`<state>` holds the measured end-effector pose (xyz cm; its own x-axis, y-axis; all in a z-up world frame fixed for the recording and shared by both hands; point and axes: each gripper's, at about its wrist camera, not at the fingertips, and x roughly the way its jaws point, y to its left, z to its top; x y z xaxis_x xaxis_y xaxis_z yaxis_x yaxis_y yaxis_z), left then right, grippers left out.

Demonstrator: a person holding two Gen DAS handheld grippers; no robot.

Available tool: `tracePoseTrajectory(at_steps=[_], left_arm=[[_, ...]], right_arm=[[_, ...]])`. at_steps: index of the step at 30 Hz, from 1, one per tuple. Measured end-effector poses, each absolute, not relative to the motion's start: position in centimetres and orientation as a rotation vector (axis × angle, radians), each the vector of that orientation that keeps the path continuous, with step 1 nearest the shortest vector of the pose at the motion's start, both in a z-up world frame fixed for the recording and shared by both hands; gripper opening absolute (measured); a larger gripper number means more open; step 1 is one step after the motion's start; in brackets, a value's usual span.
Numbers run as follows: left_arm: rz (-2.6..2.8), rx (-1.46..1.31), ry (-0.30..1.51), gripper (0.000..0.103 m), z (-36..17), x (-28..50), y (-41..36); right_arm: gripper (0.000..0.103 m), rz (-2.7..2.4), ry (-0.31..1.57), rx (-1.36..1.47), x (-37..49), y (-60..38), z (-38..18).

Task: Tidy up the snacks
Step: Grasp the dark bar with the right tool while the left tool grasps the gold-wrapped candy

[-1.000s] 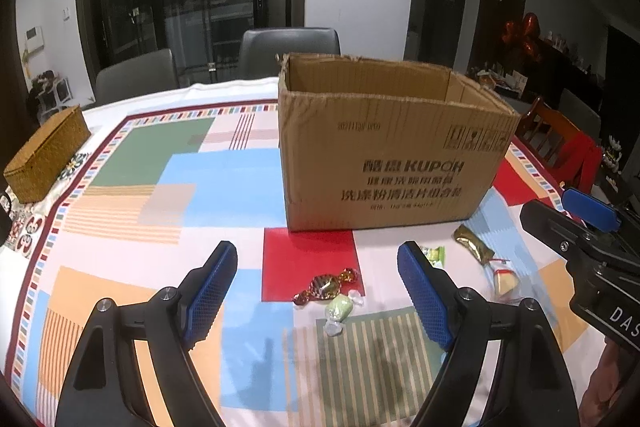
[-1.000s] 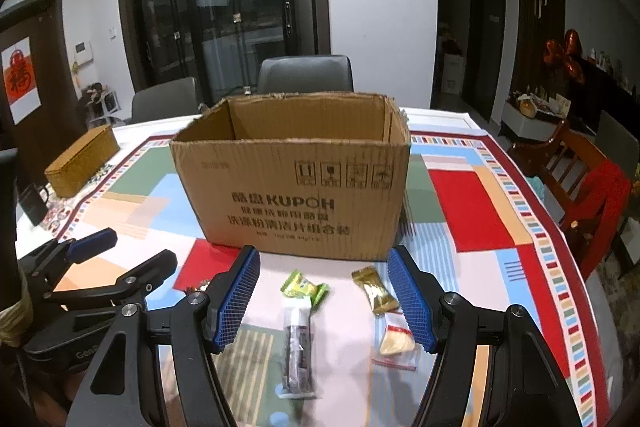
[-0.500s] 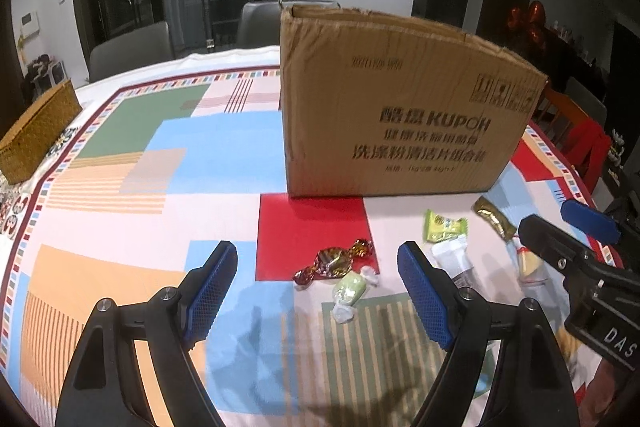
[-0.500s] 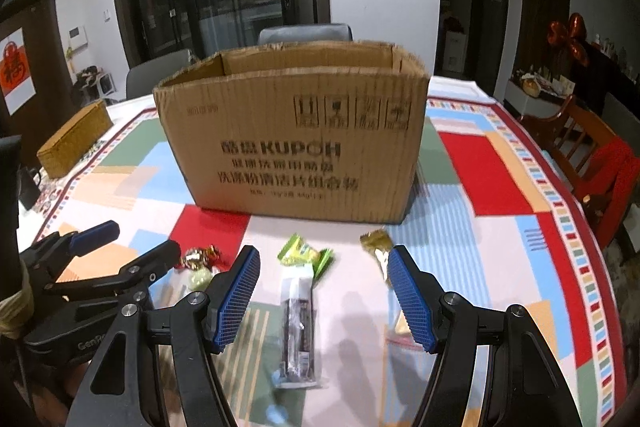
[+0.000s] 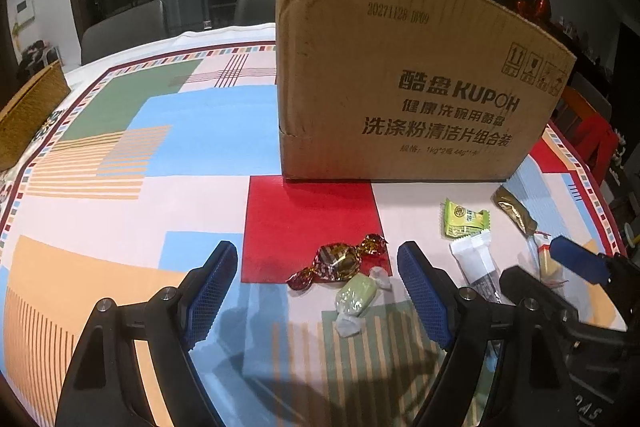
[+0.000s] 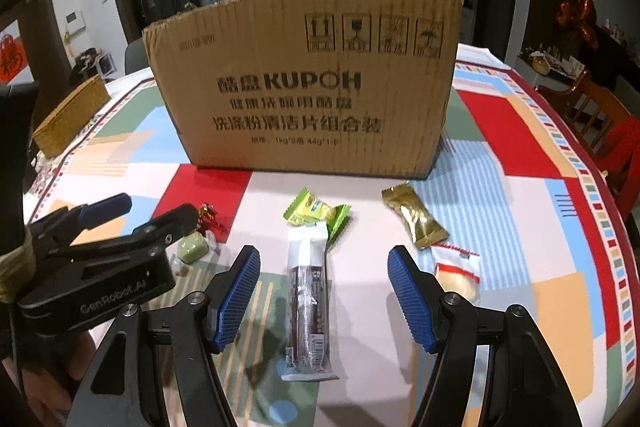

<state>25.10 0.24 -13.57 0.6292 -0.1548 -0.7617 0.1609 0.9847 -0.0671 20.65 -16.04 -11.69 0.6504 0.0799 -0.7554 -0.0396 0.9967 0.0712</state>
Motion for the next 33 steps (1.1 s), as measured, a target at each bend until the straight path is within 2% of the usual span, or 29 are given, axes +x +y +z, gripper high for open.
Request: tracePoseTrajectory(at_steps=[5, 12, 14, 19, 24, 25, 27, 33], left_arm=[[-0.186, 0.010, 0.893, 0.080, -14.6, 25.9, 0.1], [-0.196, 0.006, 0.920, 0.070, -15.8, 26.5, -0.3], [-0.192, 0.010, 0.922, 0.067, -16.0, 26.5, -0.3], [-0.191, -0.005, 0.909, 0.048, -15.9, 26.7, 0.1], [-0.201, 0.004, 0.909, 0.032, -15.8, 27.1, 0.1], [-0.203, 0.005, 0.909, 0.030, -15.8, 27.1, 0.0], [-0.208, 0.000, 0.910, 0.027, -15.8, 27.2, 0.0], [-0.208, 0.001, 0.900, 0.026, -15.5, 26.9, 0.0]], right_arm=[[0.067, 0.069, 0.880, 0.055, 20.9, -16.0, -12.4], [0.067, 0.077, 0.908, 0.058, 21.0, -15.8, -13.5], [0.063, 0.077, 0.916, 0.058, 21.0, -15.8, -13.8], [0.042, 0.090, 0.943, 0.075, 21.4, -15.9, -14.4], [0.030, 0.093, 0.946, 0.080, 21.7, -15.8, -14.6], [0.024, 0.095, 0.947, 0.080, 21.7, -15.8, -14.6], [0.022, 0.101, 0.948, 0.082, 21.8, -15.8, -14.6], [0.020, 0.102, 0.941, 0.085, 21.8, -15.9, -14.3]])
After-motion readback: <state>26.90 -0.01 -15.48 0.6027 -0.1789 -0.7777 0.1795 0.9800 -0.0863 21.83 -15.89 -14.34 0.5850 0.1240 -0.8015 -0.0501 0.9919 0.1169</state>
